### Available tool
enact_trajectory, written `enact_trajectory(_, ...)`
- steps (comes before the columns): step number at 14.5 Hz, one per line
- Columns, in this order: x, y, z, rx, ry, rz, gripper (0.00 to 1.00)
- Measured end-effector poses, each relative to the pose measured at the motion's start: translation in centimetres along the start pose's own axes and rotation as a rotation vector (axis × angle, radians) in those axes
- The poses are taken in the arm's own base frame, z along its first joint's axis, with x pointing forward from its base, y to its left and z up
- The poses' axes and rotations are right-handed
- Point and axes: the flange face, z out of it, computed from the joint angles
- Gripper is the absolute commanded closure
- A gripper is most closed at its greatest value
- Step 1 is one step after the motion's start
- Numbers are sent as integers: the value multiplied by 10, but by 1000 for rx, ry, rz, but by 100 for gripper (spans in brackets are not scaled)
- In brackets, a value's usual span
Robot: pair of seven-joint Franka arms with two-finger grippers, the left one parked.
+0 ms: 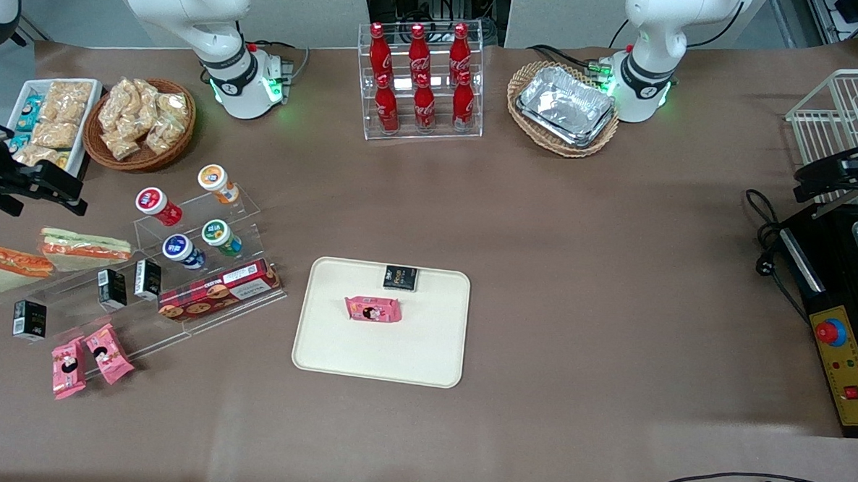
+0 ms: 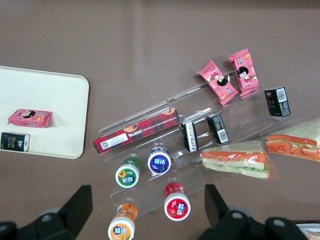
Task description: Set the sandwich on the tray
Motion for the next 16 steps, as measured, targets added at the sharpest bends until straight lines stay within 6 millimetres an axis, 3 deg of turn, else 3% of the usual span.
enact_trajectory(4, 0, 3, 0, 0, 0, 6, 0)
enact_trajectory(8, -2, 26, -1, -3, 1, 81, 0)
enact_trajectory(16, -10, 90, -1, -11, 3, 734, 0)
